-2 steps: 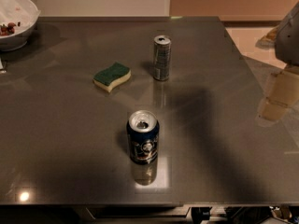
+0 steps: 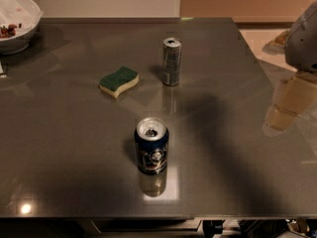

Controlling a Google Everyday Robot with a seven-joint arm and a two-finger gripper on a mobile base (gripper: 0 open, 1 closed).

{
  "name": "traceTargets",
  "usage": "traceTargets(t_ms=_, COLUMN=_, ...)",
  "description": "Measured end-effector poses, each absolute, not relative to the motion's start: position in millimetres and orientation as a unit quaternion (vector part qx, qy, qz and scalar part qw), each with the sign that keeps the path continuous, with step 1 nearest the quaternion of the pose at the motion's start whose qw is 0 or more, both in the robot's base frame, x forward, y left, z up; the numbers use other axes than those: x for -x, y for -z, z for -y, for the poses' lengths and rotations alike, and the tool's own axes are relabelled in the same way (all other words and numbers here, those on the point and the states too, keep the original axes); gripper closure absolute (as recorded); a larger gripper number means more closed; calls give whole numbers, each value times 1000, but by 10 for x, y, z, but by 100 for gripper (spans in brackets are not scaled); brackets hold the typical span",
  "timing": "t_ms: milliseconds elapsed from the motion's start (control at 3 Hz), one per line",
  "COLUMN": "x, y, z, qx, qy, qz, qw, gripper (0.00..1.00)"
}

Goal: Move pepsi can near sponge

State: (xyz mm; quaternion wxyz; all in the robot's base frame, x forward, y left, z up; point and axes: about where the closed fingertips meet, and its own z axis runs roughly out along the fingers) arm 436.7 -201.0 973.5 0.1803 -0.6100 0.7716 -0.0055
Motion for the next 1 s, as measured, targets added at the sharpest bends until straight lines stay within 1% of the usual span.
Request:
traceTargets(t_ms=667, x=-4215, y=-9612, z=1195, qx=640, qy=-113, qz=-715, qw=256, gripper=0)
traceTargets(t_ms=1000, x=-4085, y=-9484, z=754, qx=659, qy=-164, qz=-685, qw=265, gripper=0)
